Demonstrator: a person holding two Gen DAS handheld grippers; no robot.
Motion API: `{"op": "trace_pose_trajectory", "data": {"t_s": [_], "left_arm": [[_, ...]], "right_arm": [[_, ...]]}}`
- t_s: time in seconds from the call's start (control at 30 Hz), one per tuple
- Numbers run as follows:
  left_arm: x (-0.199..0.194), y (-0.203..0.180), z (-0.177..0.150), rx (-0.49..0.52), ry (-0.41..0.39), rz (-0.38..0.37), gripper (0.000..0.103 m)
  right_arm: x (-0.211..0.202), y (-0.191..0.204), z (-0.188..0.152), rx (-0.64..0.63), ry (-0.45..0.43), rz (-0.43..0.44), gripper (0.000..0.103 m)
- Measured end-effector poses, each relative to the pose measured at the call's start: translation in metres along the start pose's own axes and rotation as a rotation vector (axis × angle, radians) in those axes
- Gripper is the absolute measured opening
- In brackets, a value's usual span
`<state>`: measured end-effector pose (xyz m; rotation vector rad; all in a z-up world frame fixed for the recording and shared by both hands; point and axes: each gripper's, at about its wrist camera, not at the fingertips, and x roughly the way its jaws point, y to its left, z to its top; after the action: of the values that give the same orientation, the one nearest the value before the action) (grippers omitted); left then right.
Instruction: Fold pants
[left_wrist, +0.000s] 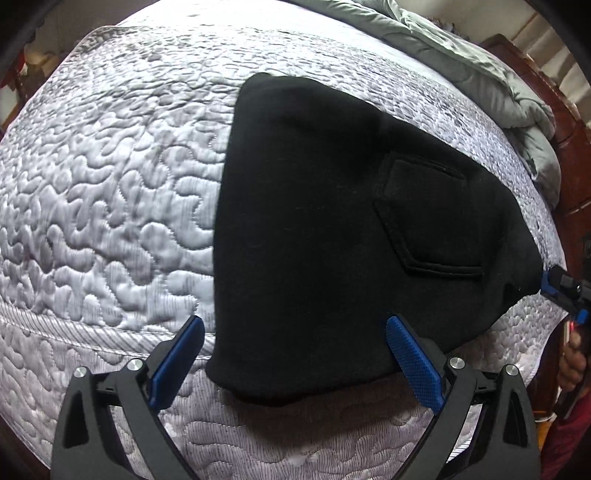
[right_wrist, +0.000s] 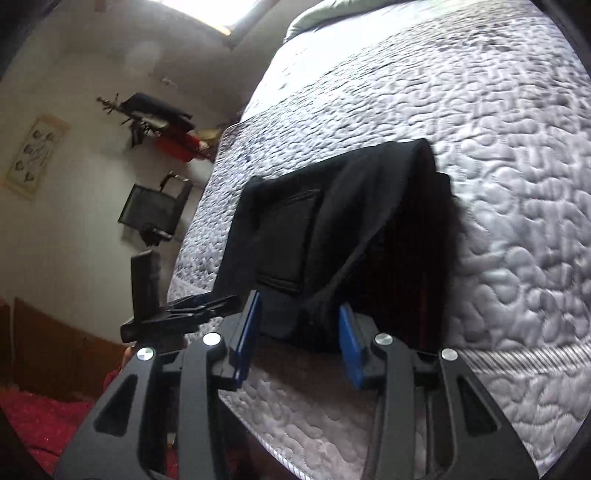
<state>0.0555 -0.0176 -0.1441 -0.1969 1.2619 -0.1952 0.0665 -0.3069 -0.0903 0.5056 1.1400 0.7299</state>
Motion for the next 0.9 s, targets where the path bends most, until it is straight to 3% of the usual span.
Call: {"op": "trace_pose_trajectory", "data": {"t_s": [0.17,0.23,0.27,0.4,0.47,0.57,0.7,0.8,0.87,0.9], "left_arm": [[0.007,-0.006,0.001,-0.006,0.009,-0.003,0.099],[0.009,-0.006,0.001,-0.002,0.015,0.004,0.1],[0.012,-0.009,0.003,-0.002,0.018,0.005,0.1],[0.019,-0.016,0.005,0.008,0.021,0.011,0.1],[0.02,-0.016,0.009,0.031,0.018,0.022,0.1],[0.024,-0.023,0.009,0.064,0.01,0.041,0.1],[0.03,-0.026,0.012,0.074,0.015,0.029,0.1],[0.025,-0.021,0.013,0.053,0.016,0.005,0.1],[0.015,-0.016,0.016,0.043,-0.002,0.006,0.099],[0.008,-0.014,0.018,0.039,-0.021,-0.002,0.099]], "right_arm": [[0.013,-0.005,-0.003,0.019,0.056,-0.011,0.036],[0.012,-0.009,-0.007,0.02,0.059,-0.031,0.011],[0.01,-0.01,-0.008,0.025,0.057,-0.028,0.009],[-0.002,-0.008,-0.009,0.002,0.057,-0.002,0.006],[-0.004,-0.008,-0.008,-0.008,0.09,-0.049,0.006],[0.01,-0.015,-0.01,-0.029,0.167,-0.192,0.005],[0.016,-0.029,-0.012,0.041,0.171,-0.167,0.004],[0.01,-0.019,-0.015,0.016,0.147,-0.174,0.009],[0.001,-0.008,-0.016,0.0,0.127,-0.2,0.024],[-0.005,-0.001,-0.016,-0.018,0.113,-0.22,0.039]]}}
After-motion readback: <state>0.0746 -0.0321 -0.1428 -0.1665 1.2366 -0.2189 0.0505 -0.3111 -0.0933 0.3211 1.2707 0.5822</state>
